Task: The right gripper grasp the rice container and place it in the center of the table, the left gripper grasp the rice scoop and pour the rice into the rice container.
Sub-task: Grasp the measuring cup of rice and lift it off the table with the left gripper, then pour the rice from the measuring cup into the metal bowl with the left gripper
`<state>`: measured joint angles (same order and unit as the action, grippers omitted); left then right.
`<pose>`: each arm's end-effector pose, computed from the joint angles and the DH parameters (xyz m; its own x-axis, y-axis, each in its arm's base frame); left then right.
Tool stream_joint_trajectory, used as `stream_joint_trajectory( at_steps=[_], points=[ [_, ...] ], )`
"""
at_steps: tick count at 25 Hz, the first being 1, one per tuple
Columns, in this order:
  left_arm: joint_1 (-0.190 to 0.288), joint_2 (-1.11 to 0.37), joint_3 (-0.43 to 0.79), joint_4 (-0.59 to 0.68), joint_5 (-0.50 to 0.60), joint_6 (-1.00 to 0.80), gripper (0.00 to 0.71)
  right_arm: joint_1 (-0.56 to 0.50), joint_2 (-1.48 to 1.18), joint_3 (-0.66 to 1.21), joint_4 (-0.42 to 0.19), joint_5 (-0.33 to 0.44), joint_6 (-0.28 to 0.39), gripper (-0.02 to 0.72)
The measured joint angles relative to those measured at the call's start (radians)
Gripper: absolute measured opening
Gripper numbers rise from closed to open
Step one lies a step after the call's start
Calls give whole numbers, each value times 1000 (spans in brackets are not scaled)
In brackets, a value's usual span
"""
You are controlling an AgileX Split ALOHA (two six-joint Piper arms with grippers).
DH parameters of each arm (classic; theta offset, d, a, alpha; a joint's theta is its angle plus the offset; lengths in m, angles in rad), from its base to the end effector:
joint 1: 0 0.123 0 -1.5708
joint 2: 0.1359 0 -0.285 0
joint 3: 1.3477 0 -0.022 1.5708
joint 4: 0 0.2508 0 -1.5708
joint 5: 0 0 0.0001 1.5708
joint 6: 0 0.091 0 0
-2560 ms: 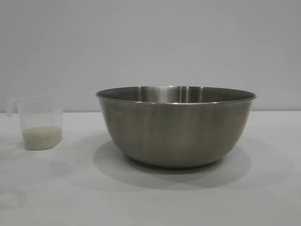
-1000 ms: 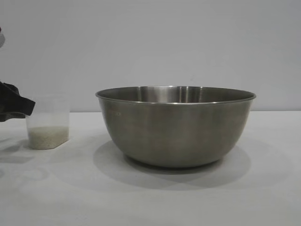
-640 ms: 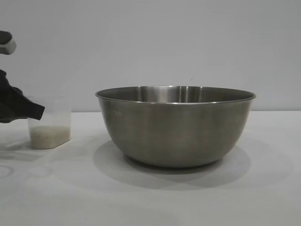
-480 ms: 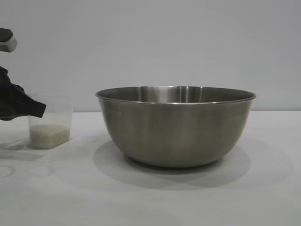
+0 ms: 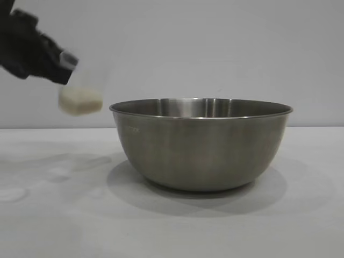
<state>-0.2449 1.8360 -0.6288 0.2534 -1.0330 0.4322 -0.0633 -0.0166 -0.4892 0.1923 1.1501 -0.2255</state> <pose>0.3142 -0.0987 0.1601 0.1547 0.4995 -0.8524 0.4282 0.7436 0.5135 -0.0099 0.0165 0.2684 -0.5036 -0.1118 -0.8567 -0.1612 0.9863 -0.0339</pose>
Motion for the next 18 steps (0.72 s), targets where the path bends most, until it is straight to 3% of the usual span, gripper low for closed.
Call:
stream_joint_trajectory(
  at_steps=[3, 11, 18],
  points=[
    [-42, -20, -54, 30, 50, 153, 0, 0, 0, 0, 0, 0, 0, 376],
    [-213, -33, -178, 92, 201, 684, 0, 0, 0, 0, 0, 0, 0, 376],
    [-254, -33, -274, 368, 286, 893, 0, 2, 0, 0, 0, 0, 0, 376]
  ],
)
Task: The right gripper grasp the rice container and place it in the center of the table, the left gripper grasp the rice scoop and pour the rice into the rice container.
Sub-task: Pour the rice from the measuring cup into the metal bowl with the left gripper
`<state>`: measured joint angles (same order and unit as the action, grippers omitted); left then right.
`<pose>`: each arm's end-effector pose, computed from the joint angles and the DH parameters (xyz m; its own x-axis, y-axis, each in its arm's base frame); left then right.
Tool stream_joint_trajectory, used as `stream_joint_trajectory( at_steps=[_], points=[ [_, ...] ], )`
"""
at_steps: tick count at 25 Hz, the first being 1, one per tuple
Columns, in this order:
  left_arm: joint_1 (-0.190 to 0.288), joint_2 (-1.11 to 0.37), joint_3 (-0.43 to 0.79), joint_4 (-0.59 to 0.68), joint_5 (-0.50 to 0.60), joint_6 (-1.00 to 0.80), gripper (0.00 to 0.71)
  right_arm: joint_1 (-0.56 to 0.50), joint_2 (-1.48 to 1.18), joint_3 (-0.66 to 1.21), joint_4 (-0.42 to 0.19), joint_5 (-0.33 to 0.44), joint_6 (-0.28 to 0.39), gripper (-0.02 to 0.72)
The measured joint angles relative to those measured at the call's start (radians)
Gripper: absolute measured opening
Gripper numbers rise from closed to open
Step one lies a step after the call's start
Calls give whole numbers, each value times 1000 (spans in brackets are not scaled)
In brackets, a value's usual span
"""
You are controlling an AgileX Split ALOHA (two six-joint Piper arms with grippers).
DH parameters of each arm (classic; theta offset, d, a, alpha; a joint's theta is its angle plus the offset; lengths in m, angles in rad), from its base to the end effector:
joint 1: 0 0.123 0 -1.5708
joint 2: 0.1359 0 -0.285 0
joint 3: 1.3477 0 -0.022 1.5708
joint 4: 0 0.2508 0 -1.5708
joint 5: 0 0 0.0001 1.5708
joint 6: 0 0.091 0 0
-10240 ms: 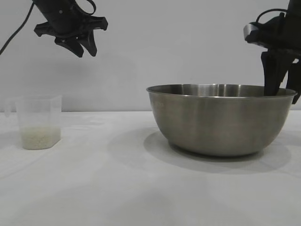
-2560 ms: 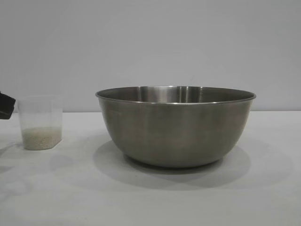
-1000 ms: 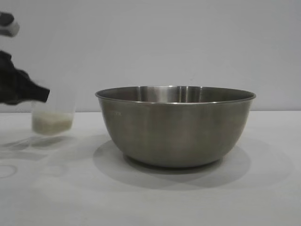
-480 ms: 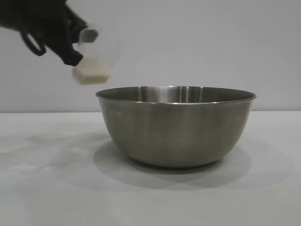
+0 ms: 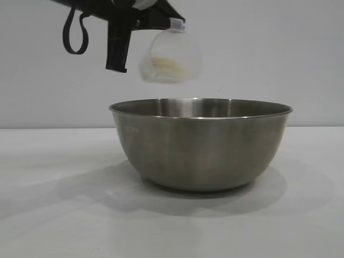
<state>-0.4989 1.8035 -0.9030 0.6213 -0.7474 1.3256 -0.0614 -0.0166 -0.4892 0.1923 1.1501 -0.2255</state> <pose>0.3107 -0.2102 0.2077 0.7945 0.5834 0.1686 -0.0423 -0.2238 0.9737 -0.0100 0.0165 0.2684 -0.5034 -0.1127 -0.8567 -0.1631 0.9860 -0.0339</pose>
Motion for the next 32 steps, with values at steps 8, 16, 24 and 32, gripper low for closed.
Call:
stream_joint_trajectory(
  at_steps=[8, 16, 24, 32],
  points=[
    [-4, 0, -105, 352, 80, 63, 0, 17, 0, 0, 2, 0, 0, 376],
    [-26, 0, -176, 522, 136, 128, 0, 17, 0, 0, 2, 0, 0, 376],
    [-33, 0, -178, 523, 141, 180, 0, 17, 0, 0, 2, 0, 0, 376],
    [-33, 0, -178, 521, 141, 183, 0, 17, 0, 0, 2, 0, 0, 376]
  ],
)
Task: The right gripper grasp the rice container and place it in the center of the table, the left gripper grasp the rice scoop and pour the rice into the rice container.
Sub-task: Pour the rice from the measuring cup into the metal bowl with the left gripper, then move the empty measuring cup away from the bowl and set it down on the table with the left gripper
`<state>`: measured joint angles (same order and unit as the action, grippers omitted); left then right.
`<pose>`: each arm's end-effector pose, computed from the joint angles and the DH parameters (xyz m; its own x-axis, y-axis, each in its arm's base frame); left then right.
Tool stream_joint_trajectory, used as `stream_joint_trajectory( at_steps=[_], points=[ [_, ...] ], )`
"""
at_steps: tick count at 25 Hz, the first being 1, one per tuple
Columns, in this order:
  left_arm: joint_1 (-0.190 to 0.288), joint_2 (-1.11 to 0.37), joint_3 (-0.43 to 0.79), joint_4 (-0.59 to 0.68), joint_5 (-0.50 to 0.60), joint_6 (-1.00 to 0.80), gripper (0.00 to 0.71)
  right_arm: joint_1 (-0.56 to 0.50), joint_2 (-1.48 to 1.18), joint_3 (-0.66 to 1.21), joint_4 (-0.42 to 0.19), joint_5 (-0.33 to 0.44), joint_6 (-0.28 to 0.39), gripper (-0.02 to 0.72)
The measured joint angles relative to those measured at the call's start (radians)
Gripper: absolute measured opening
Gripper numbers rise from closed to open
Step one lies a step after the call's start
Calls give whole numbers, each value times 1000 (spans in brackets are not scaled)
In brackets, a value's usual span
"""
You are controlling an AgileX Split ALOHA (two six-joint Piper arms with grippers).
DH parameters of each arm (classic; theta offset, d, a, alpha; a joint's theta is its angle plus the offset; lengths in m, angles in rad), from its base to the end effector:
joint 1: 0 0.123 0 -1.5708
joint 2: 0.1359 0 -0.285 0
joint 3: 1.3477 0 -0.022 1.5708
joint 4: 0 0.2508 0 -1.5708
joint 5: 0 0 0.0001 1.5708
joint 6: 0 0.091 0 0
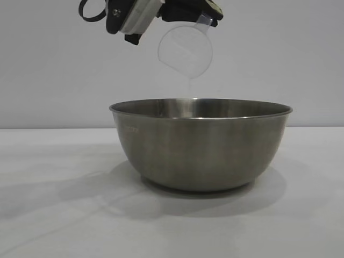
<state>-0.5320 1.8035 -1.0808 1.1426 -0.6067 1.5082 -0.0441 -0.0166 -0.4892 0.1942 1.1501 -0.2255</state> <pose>0.3127 -0.2387 0.2306 0.7122 0.1159 0.6923 -0.5566 -0.5078 0.6576 -0.0103 0.0165 0.2684 -0.5012 -0.1206 -0.8569 -0.1811 0.9829 -0.0324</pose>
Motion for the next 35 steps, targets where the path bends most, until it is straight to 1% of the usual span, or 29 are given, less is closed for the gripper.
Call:
stream_joint_trajectory(
  at_steps=[2, 4, 5, 7, 9, 11, 13, 14, 15, 17, 19, 20, 21, 23, 25, 27, 29, 31, 35],
  points=[
    [-2, 0, 0, -29, 0, -5, 0, 0, 0, 0, 0, 0, 0, 376],
    [-2, 0, 0, -99, 0, -70, 0, 0, 0, 0, 0, 0, 0, 376],
    [-2, 0, 0, -148, -2, -121, 0, 0, 0, 0, 0, 0, 0, 376],
    [-2, 0, 0, -256, -4, -284, 0, 0, 0, 0, 0, 0, 0, 376],
    [-2, 0, 0, -408, -4, -441, 0, 0, 0, 0, 0, 0, 0, 376],
    [-2, -2, 0, -627, -4, -592, 0, 0, 0, 0, 0, 0, 0, 376],
    [-2, -11, 0, -885, 13, -725, 0, 0, 0, 0, 0, 0, 0, 376],
    [-2, -23, 0, -1037, 24, -773, 0, 0, 0, 0, 0, 0, 0, 376],
    [-2, -35, 0, -1182, 37, -799, 0, 0, 0, 0, 0, 0, 0, 376],
    [15, -61, 10, -1394, 52, -808, 0, 0, 0, 0, 0, 0, 0, 376],
    [42, -84, 42, -1520, 52, -821, 0, 0, 0, 0, 0, 0, 0, 376],
    [64, -92, 63, -1558, 54, -830, 0, 0, 0, 0, 0, 0, 0, 376],
    [90, -100, 99, -1579, 54, -855, 0, 0, 0, 0, 0, 0, 0, 376],
    [143, -109, 165, -1580, 54, -942, 0, 0, 0, 0, 0, 0, 0, 376],
    [202, -109, 236, -1514, 49, -1063, 0, 0, 0, 0, 0, 0, 0, 376],
    [241, -109, 308, -1402, 6, -1149, 0, 0, 0, 0, 0, 0, 0, 376],
    [257, -109, 372, -1337, -59, -1201, 0, 0, 0, 0, 0, 0, 0, 376],
    [261, -107, 412, -1308, -108, -1219, 0, 0, 0, 0, 0, 0, 0, 376],
    [261, -46, 435, -1300, -146, -1237, 0, 0, 0, 0, 0, 0, 0, 376]
  ],
)
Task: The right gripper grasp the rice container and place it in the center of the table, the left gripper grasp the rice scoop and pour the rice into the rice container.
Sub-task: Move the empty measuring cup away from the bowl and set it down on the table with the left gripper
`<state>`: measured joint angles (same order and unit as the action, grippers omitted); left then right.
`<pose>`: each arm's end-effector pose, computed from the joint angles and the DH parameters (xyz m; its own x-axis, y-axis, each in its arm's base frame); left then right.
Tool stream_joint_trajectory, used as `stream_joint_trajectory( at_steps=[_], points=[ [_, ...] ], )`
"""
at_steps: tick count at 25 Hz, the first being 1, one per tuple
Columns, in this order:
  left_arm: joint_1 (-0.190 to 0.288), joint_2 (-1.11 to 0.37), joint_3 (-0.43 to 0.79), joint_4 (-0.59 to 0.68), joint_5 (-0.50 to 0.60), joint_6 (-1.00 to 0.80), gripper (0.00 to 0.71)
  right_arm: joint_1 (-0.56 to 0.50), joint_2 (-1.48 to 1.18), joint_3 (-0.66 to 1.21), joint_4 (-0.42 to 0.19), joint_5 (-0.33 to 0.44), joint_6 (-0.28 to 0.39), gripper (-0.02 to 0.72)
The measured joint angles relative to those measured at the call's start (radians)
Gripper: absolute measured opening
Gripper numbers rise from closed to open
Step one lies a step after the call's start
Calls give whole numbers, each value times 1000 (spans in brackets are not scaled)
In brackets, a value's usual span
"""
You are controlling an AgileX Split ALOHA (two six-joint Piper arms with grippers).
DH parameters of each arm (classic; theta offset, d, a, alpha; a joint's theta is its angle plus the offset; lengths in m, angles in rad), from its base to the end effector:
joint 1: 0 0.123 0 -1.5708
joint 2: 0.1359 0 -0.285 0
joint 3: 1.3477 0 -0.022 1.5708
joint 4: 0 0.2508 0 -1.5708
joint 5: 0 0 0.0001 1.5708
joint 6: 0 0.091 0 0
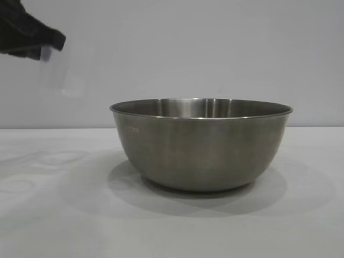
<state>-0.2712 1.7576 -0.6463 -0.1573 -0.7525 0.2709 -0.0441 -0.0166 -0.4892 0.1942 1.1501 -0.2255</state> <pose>0.3172 -0.0781 0.1656 -0.2351 0.2253 -0.9455 0.2061 0.9622 0.1781 -0.0103 0.0165 0.2684 -0.5012 -0.1206 -0.8569 -0.1811 0.9829 -0.0324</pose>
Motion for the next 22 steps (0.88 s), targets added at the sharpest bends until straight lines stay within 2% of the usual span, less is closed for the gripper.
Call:
stream_joint_trajectory(
  at_steps=[10, 19, 20, 21, 22],
  points=[
    [0, 121, 6, 0, -50, -8, 0, 0, 0, 0, 0, 0, 0, 376],
    [0, 155, 96, -29, -123, -12, 0, 0, 0, 0, 0, 0, 0, 376],
    [0, 155, 108, -29, -125, -12, 48, 0, 0, 0, 0, 0, 0, 376],
    [0, 155, 118, -25, -128, -12, 48, 0, 0, 0, 0, 0, 0, 376],
    [0, 155, 127, -23, -130, -12, 128, 0, 0, 0, 0, 0, 0, 376]
  ],
)
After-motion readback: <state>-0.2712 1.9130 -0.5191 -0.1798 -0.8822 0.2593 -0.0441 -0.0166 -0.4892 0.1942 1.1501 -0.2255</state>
